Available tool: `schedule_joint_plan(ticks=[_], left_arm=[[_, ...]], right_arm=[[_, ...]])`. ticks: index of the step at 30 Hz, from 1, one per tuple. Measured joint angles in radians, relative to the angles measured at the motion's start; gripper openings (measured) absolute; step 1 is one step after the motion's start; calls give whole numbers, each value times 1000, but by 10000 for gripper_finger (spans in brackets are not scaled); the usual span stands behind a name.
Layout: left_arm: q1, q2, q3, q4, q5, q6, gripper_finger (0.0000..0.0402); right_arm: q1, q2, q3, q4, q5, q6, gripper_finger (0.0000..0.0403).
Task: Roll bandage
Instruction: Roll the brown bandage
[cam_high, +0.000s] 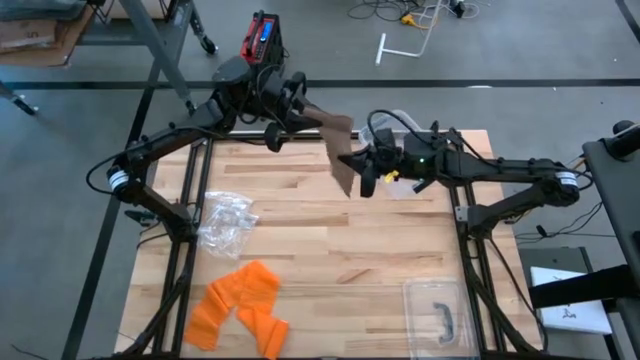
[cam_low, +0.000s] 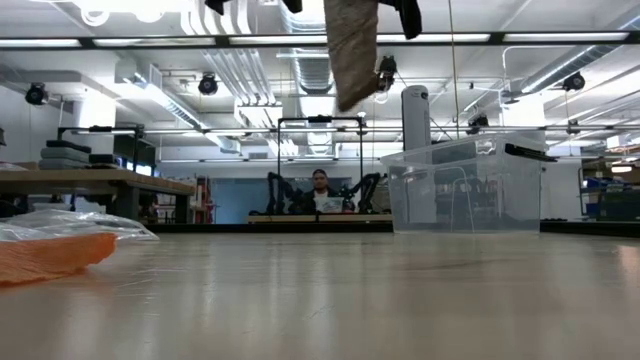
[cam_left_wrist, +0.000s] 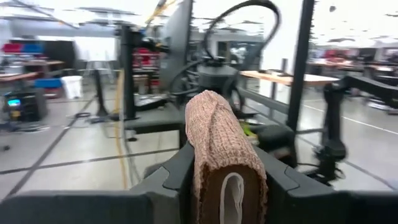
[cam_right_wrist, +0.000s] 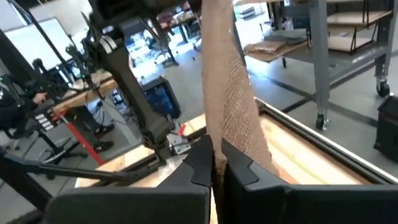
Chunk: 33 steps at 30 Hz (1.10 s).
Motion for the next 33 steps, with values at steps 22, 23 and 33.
schedule_joint_plan(ticks=[22, 23, 33], left_arm=[[-14, 5, 0, 21, 18, 145, 90], [-15, 5, 0, 25, 16, 151, 90], [-17, 1, 1, 114, 16, 215, 91]], right_arm=[[83, -30, -3, -11, 63, -50, 4], [80, -27, -3, -2, 63, -50, 6], [21, 31, 71, 63, 72, -108, 31]])
